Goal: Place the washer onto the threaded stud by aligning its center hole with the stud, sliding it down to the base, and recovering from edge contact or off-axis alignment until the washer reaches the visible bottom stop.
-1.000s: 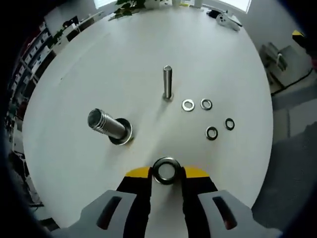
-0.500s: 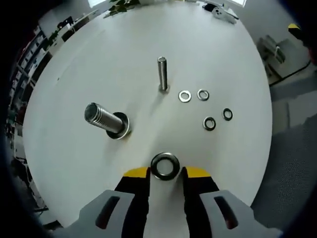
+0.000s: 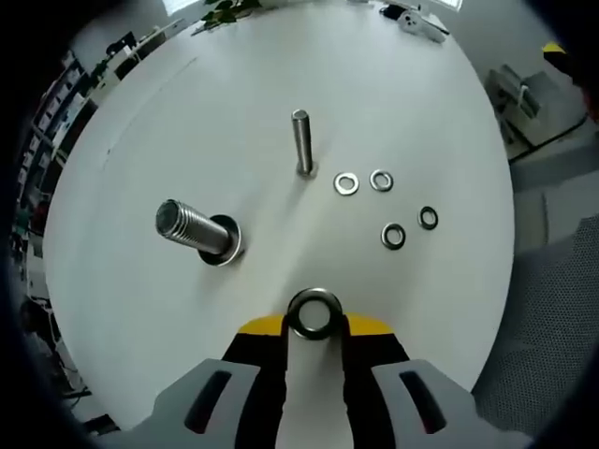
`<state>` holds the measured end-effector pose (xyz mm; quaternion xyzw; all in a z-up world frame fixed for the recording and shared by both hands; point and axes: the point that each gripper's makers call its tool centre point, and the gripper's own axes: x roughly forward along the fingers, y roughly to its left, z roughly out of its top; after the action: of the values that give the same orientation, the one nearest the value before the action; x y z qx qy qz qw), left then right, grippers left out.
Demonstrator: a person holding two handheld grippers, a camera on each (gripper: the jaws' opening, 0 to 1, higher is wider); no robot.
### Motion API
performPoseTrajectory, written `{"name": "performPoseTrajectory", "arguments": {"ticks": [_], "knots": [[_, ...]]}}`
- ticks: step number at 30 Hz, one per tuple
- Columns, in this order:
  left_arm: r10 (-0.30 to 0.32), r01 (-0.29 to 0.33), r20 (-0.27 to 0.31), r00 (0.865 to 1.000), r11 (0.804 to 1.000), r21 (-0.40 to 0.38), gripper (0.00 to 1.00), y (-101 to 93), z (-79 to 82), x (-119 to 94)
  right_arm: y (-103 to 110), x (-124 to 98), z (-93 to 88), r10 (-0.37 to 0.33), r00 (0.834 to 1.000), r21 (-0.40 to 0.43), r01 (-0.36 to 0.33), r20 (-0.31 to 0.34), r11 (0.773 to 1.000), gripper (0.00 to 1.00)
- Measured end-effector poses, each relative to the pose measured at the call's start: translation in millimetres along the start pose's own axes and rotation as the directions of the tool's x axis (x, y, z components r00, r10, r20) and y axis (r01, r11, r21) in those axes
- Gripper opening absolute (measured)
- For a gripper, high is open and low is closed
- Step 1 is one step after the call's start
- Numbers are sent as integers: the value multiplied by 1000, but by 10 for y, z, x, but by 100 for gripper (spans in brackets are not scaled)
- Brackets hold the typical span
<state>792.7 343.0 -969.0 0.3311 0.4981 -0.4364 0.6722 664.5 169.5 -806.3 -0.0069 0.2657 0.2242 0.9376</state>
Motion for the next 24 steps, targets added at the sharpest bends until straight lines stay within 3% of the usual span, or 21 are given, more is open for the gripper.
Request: {"name": "performPoseTrajectory", "arguments": {"ticks": [10, 24], "knots": [[10, -7, 67, 998, 999, -49, 19, 10, -23, -14, -56, -26, 35, -33, 999, -6, 33, 18, 999, 41], [24, -24, 96, 995, 1000, -4, 19, 58, 61, -93, -116, -56, 88, -57, 997, 12, 56, 51, 998, 41]]}}
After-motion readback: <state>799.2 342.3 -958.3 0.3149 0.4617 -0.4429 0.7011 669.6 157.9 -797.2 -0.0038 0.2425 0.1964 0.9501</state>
